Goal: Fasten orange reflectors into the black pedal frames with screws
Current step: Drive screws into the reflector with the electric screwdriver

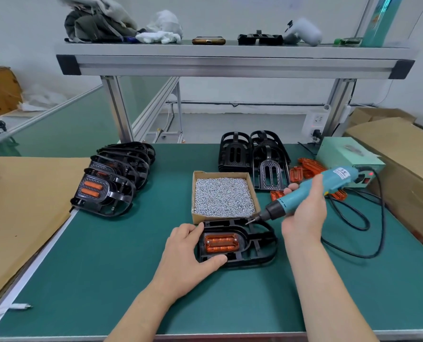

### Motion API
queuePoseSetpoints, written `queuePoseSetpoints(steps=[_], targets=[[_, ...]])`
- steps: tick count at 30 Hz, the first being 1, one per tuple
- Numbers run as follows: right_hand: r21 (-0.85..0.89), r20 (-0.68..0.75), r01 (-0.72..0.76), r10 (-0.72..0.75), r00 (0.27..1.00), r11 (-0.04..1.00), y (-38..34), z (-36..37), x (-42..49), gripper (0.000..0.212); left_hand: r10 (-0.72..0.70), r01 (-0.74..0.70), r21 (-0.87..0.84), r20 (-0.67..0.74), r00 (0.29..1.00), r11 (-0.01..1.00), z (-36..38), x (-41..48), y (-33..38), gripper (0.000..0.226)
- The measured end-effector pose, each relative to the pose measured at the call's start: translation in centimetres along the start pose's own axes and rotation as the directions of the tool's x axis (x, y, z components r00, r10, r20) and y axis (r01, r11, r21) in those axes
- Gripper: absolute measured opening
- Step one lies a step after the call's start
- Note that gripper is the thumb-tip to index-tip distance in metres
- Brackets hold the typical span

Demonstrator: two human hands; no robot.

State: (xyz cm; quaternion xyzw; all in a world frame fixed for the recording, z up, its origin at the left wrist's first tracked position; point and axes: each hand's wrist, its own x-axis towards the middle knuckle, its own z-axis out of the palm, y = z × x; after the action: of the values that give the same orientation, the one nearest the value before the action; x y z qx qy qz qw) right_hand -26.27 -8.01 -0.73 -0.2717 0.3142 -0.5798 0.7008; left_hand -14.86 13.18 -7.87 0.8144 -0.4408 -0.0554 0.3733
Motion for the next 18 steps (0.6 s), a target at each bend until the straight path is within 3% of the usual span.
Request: queuePoseSetpoints(steps=[6,10,18], targets=[[-0.013,-0.181,-0.079,0.076,0.981,0.997,0.2,-2.2,1.5,0.026,-0.005,0.005,0.001,0.012,1.0,1.0,0.0,0.1,0.0,0.096],[-0.063,-0.255,-0.102,0.082,0.964,0.993,0.6,-3.2,1.9,0.037,-0.008,0.008,0.003,0.014,1.0,1.0,-0.1,0.1,0.0,0.097],[-0.306,-0.346,-0.2,0.087,0.934,0.931,0.9,-4.2,2.1,0.033,-0.001,0.001,0.019,0.018,1.0,1.0,-0.1,0.1,0.0,0.092]])
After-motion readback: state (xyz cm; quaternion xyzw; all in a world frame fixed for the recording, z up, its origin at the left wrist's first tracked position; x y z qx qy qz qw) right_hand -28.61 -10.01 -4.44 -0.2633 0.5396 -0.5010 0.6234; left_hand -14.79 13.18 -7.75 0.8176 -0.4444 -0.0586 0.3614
